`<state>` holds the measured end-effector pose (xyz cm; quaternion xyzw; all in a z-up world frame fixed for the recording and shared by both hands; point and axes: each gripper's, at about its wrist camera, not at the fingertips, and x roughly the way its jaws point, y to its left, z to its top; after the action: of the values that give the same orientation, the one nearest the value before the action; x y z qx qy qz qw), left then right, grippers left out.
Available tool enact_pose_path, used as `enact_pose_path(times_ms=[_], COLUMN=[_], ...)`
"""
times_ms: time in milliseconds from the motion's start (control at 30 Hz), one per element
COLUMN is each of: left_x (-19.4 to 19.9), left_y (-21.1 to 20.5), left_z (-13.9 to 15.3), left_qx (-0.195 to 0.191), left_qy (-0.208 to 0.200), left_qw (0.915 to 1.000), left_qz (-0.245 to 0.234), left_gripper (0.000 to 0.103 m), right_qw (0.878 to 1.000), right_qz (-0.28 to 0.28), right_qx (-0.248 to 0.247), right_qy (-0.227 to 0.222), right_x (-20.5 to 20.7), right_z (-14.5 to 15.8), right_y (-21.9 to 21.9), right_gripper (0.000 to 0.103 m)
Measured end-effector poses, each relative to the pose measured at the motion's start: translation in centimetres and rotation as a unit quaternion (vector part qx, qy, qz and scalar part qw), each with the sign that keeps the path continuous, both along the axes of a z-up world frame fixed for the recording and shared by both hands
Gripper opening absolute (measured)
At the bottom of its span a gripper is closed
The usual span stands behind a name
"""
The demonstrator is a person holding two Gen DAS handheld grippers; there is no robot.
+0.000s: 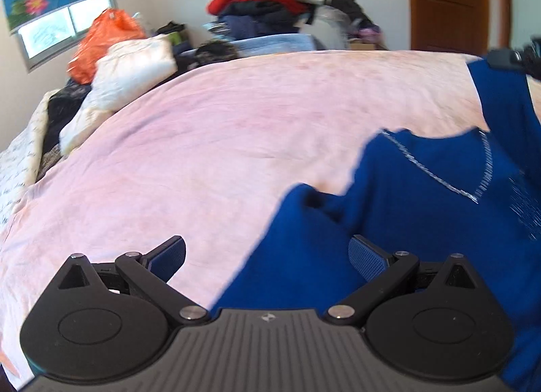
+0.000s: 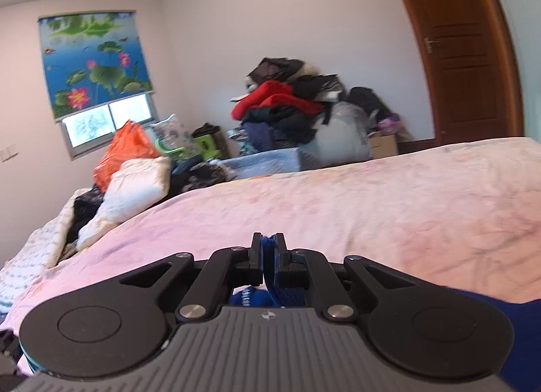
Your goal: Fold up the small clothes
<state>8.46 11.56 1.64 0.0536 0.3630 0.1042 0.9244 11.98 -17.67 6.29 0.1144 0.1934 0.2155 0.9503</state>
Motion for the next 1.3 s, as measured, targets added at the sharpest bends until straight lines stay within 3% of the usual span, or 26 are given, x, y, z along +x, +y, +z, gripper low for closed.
enact_pose_path(times_ms=[233, 600, 800, 867, 900, 933, 1000, 1133, 1200, 1300], left_x=[1.7, 3.9, 5.3, 5.8, 6.0, 6.2, 6.7, 8.2, 9.2, 10.7], left_y=[1.6, 3.3, 4.4, 4.9, 5.1, 5.4, 5.9, 7.5, 8.2, 8.8], left_z=[-0.7, -2.2, -2.6, -2.7, -2.7, -2.8, -3.0, -3.5, -3.9, -4.6], left_qx=[0.002, -0.009, -0.029, -0.048, -0.061, -0.074, -0.098, -0.165, -0.202, -0.256], left_qy=[0.004, 0.023, 0.025, 0.027, 0.029, 0.031, 0.035, 0.045, 0.052, 0.071], left_qw=[0.9999, 0.9993, 0.9989, 0.9983, 0.9976, 0.9967, 0.9946, 0.9851, 0.9776, 0.9626], left_qz=[0.015, 0.027, 0.026, 0.017, 0.013, 0.008, -0.002, -0.018, -0.029, -0.053], left_gripper=[0.103, 0.103, 0.103, 0.103, 0.103, 0.103, 0.103, 0.103, 0.103, 0.103], right_qw=[0.998, 0.989, 0.976, 0.966, 0.961, 0.958, 0.961, 0.978, 0.980, 0.973], right_qz=[0.056, 0.122, 0.151, 0.176, 0.191, 0.207, 0.210, 0.148, 0.129, 0.114], right_qx=[-0.004, -0.011, 0.010, 0.006, 0.001, 0.003, 0.006, -0.009, -0.030, -0.065], right_qy=[0.020, 0.081, 0.154, 0.187, 0.199, 0.201, 0.180, 0.145, 0.150, 0.192], right_x=[0.9, 1.7, 2.6, 2.9, 2.9, 2.8, 2.6, 5.4, 8.1, 11.7], right_z=[-1.2, -4.9, -8.1, -9.1, -9.3, -9.2, -7.9, -5.0, -5.1, -6.5], right_y=[5.0, 9.2, 9.6, 9.6, 9.7, 9.4, 8.6, 6.2, 5.7, 5.9], right_gripper=[0.009, 0.009, 0.017, 0.021, 0.037, 0.043, 0.043, 0.045, 0.047, 0.049])
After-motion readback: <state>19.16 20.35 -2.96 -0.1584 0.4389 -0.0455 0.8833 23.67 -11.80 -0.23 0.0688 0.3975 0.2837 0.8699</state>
